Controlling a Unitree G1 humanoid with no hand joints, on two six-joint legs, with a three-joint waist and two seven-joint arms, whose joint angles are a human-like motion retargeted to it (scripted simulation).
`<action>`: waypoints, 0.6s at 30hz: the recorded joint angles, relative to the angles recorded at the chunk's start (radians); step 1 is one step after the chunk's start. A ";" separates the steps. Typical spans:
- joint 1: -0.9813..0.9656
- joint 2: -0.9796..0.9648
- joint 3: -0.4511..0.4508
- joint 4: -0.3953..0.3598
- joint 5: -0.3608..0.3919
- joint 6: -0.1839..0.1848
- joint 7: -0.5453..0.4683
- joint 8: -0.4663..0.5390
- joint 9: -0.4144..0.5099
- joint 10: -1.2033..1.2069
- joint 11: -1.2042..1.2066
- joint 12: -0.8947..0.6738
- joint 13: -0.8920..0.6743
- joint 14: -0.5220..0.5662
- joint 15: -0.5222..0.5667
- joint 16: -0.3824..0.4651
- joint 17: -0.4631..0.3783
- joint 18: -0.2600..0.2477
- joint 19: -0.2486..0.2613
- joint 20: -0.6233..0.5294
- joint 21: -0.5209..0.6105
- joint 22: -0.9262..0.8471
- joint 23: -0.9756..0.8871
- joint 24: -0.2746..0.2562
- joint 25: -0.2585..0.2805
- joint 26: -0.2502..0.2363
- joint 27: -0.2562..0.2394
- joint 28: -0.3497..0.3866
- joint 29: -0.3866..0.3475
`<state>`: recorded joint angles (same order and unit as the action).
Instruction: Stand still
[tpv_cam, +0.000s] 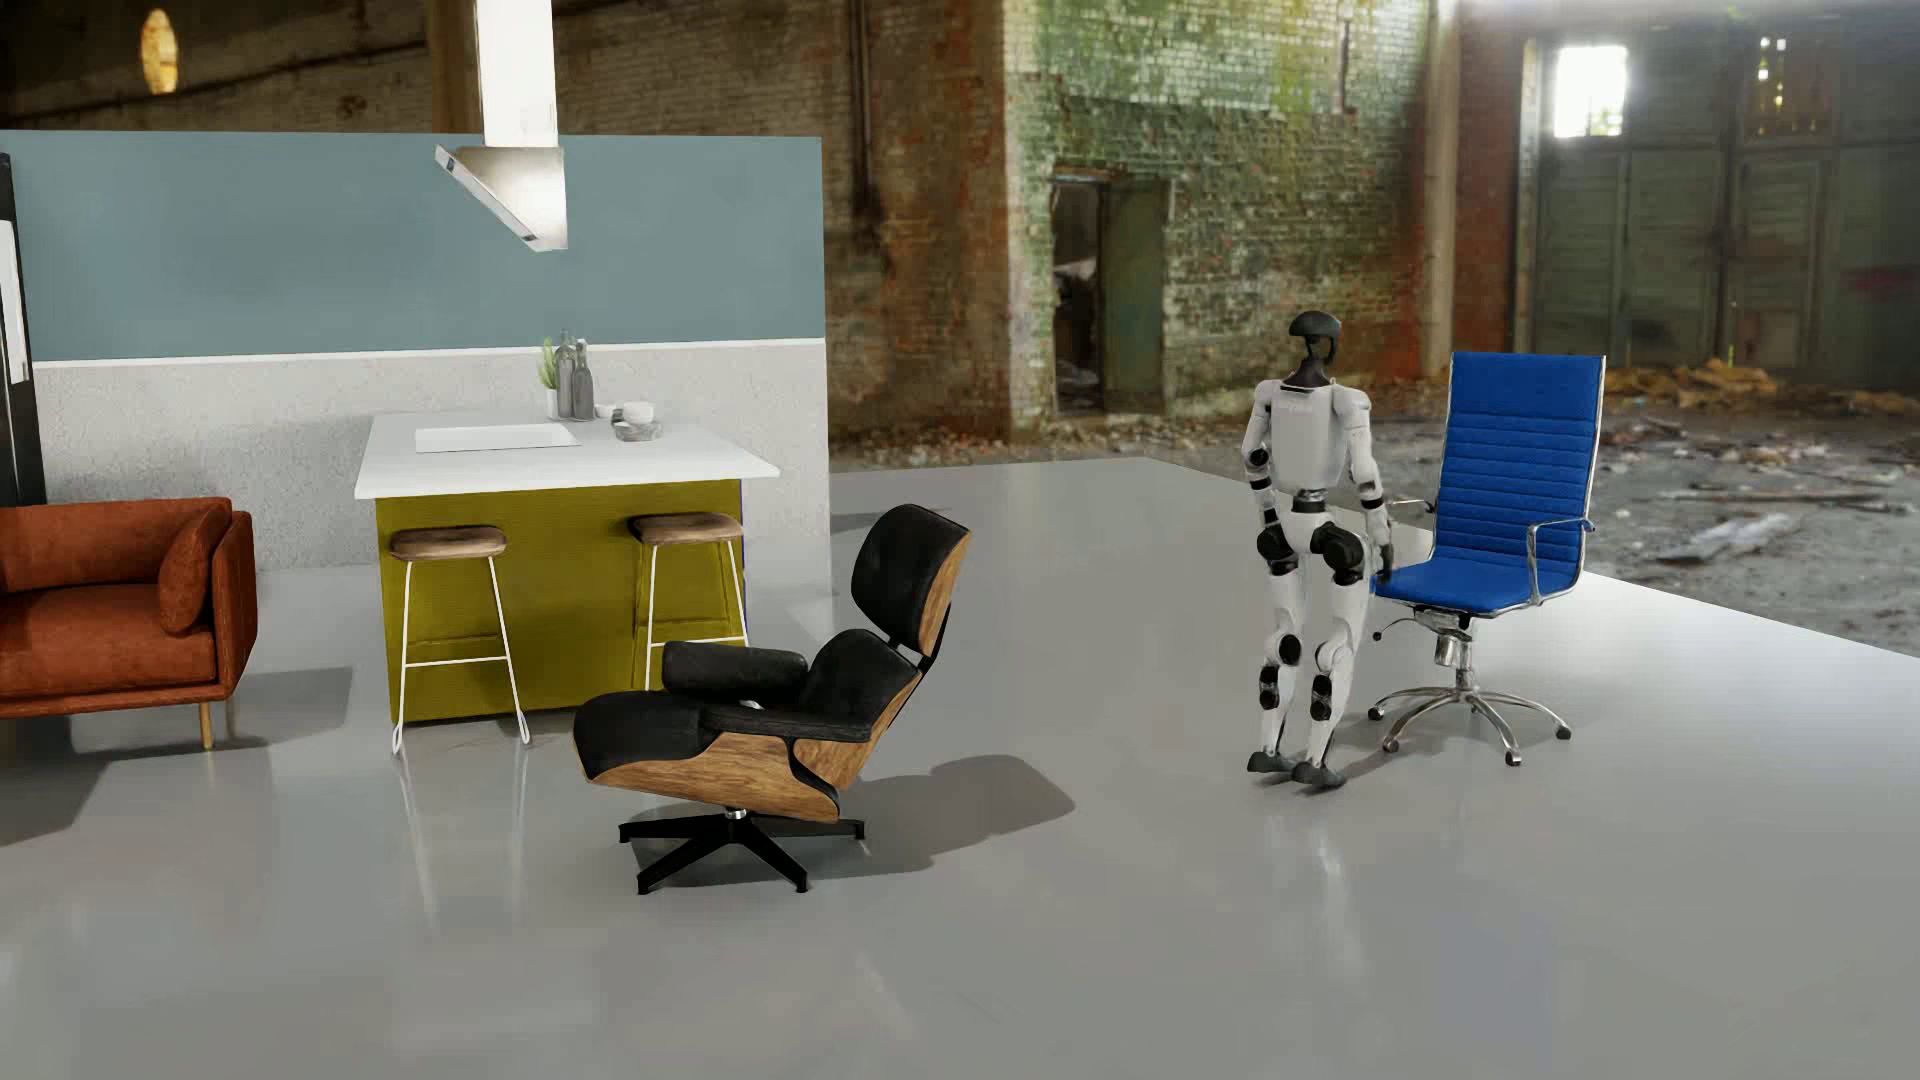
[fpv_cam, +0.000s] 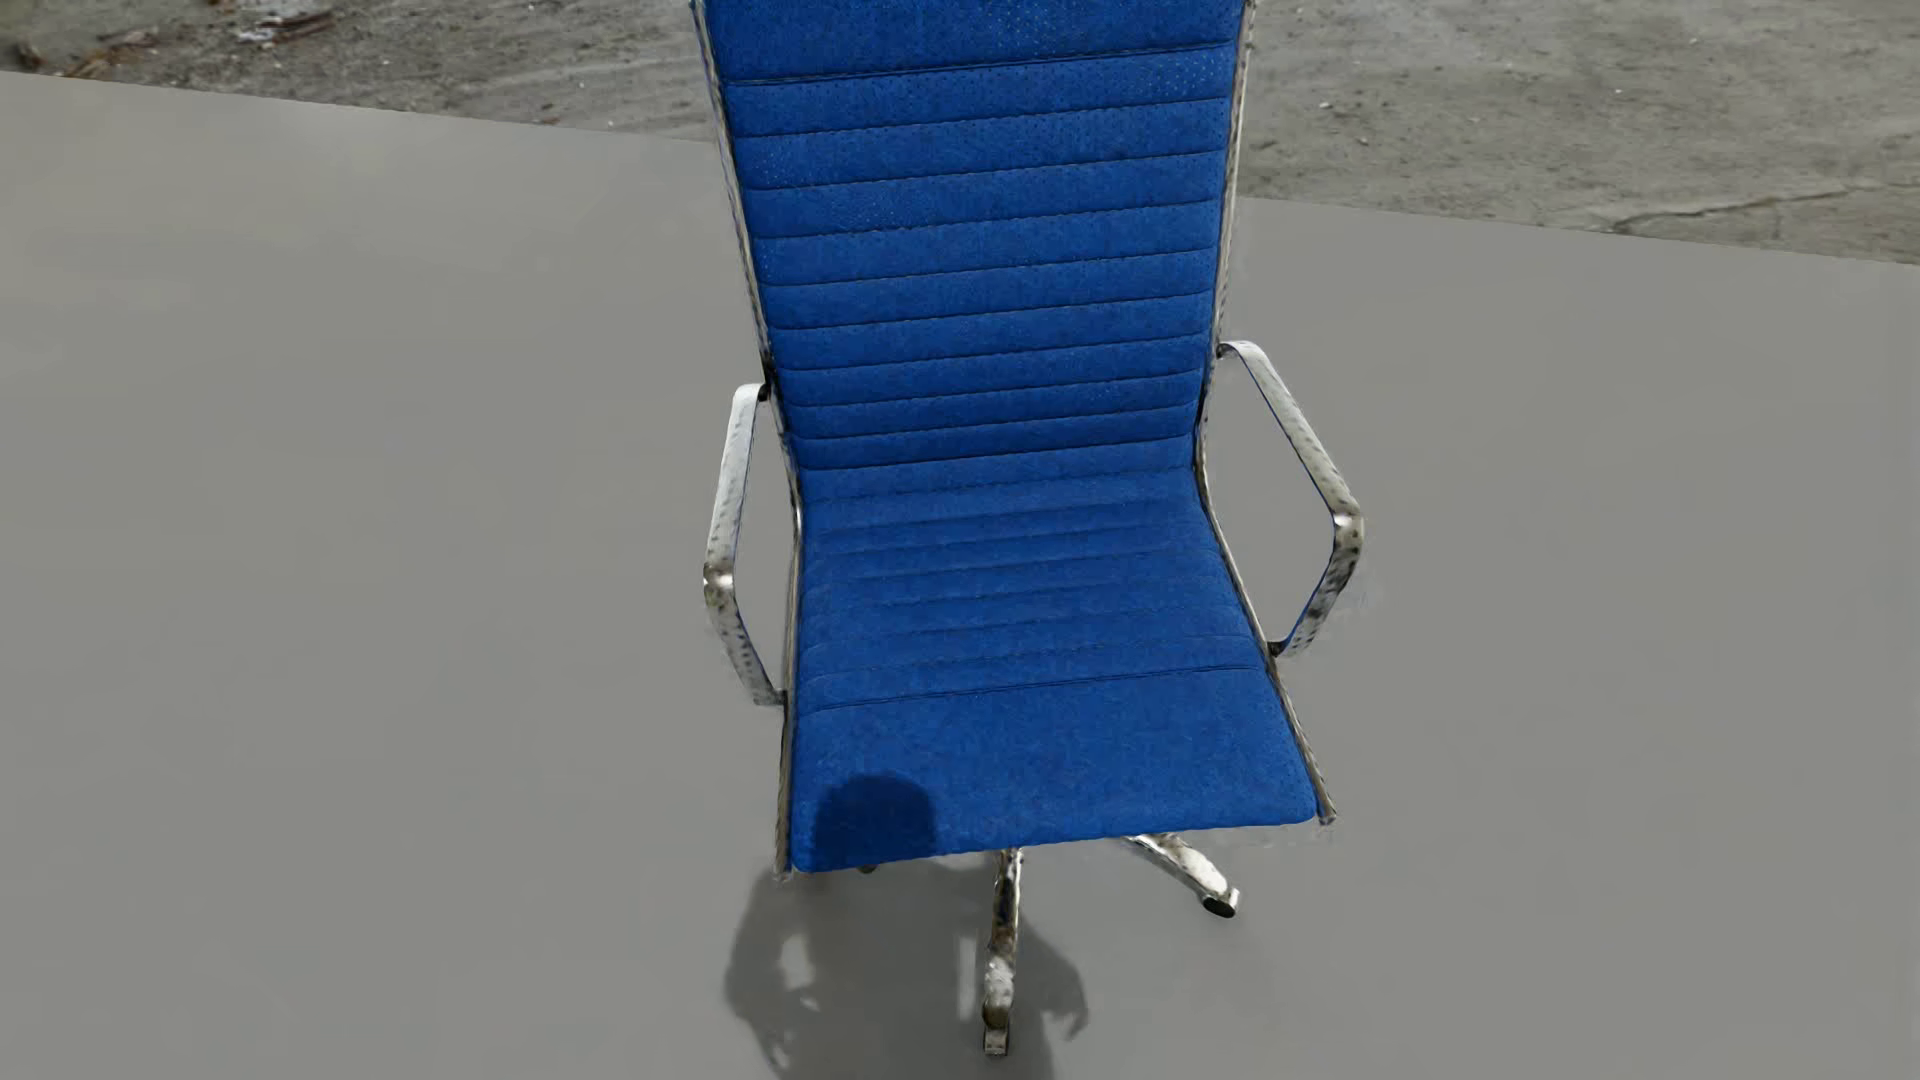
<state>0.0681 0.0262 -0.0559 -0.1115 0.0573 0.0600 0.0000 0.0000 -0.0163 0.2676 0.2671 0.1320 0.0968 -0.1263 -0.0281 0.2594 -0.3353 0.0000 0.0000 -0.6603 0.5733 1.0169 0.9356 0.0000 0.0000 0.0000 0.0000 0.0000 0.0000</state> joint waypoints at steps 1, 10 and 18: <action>-0.003 -0.005 0.001 0.003 0.002 0.001 0.000 0.000 -0.002 0.002 0.002 0.002 -0.002 -0.002 0.002 0.002 0.001 0.000 0.000 0.013 0.003 0.002 0.000 0.000 0.000 0.000 0.000 0.000 0.000; -0.011 -0.007 0.007 -0.002 -0.001 0.004 0.000 0.000 -0.012 0.007 -0.001 0.001 -0.006 -0.008 -0.004 0.003 0.005 0.000 0.000 -0.012 -0.003 0.000 0.007 0.000 0.000 0.000 0.000 0.000 0.000; -0.003 0.002 0.010 -0.004 -0.003 0.002 0.000 0.000 -0.012 0.004 -0.006 -0.004 -0.005 -0.012 -0.015 -0.002 0.005 0.000 0.000 0.010 0.002 0.006 0.011 0.000 0.000 0.000 0.000 0.000 0.000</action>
<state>0.0647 0.0280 -0.0457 -0.1151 0.0542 0.0620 0.0000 0.0000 -0.0284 0.2716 0.2614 0.1281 0.0914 -0.1379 -0.0433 0.2578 -0.3301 0.0000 0.0000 -0.6500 0.5749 1.0227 0.9471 0.0000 0.0000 0.0000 0.0000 0.0000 0.0000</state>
